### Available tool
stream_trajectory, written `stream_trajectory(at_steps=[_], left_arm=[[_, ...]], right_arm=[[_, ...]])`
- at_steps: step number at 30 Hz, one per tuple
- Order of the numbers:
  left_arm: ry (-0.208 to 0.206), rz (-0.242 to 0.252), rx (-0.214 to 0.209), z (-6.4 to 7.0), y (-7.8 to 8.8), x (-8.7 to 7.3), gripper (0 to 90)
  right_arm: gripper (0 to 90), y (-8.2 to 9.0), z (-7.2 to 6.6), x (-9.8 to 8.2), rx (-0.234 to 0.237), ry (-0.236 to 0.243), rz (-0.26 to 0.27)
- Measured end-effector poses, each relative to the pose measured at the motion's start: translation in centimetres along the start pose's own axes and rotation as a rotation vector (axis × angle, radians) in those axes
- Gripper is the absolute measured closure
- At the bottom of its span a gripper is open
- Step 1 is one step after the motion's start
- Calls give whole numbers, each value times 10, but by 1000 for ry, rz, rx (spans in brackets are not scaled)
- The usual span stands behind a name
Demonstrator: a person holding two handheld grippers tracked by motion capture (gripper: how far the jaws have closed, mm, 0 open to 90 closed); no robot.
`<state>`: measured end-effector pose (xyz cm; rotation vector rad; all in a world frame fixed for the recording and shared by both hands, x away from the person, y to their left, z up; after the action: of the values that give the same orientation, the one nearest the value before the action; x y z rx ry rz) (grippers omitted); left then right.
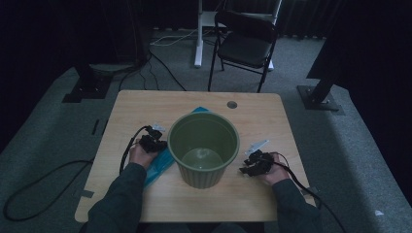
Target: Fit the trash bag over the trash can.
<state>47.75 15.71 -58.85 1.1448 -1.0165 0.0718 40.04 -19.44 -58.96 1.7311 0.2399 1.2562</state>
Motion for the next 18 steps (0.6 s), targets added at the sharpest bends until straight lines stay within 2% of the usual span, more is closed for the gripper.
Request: stream_trajectory(at_steps=[3, 8, 18], left_arm=[[-1, 7, 2, -3, 7, -4, 895], [20, 43, -6, -5, 17, -6, 895], [33, 94, 16, -14, 39, -3, 895]], right_arm=[[551, 0, 0, 0, 0, -1, 2], [549, 0, 0, 0, -1, 1, 1], [548, 0, 0, 0, 1, 5, -1]])
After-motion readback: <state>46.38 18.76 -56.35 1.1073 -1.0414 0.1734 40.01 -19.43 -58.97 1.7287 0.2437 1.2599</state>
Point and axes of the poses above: each handheld gripper's, and its own axes: y roughly backward along the jaws, x roughly out of its top, z roughly to its right, the point moved 8 cm from there along -y, roughly forward along the jaws, and after that the axes turned 8 degrees about z, right-handed, at the moved point
